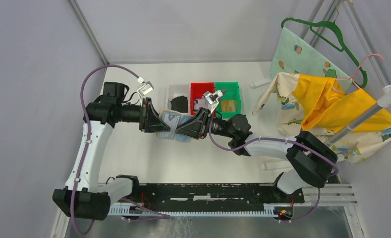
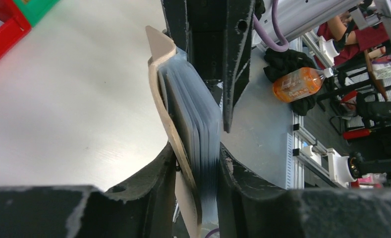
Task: Take the credit cards out of the card holder
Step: Remove the credit card from the card holder.
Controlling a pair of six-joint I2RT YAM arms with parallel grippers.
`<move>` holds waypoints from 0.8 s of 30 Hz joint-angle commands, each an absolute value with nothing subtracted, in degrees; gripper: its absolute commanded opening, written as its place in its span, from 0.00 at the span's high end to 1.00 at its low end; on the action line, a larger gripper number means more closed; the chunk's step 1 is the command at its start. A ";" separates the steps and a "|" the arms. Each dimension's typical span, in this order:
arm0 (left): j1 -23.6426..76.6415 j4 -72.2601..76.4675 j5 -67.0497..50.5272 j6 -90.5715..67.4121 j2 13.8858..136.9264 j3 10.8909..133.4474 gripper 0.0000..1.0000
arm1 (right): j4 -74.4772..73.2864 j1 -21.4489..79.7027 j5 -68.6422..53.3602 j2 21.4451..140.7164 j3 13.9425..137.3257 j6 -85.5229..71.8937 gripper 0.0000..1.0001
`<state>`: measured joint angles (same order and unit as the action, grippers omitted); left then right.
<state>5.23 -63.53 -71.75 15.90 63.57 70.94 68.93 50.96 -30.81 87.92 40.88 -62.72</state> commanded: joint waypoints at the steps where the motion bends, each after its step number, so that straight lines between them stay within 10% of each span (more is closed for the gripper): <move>1: 6.68 -72.59 -83.21 23.91 64.98 74.79 0.69 | 69.96 51.06 -25.93 84.69 39.59 -60.36 0.61; 14: 6.68 -76.61 -82.13 24.18 65.57 79.48 0.89 | 64.32 54.45 -17.97 83.87 40.12 -56.39 0.51; 24: 6.68 -50.01 -72.06 -4.84 58.07 71.00 0.98 | 60.12 55.44 -15.97 82.94 42.56 -52.62 0.59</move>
<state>5.28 -59.79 -65.84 8.58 61.39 71.79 62.48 55.02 -20.16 83.11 40.10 -55.61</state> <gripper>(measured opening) 0.330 0.423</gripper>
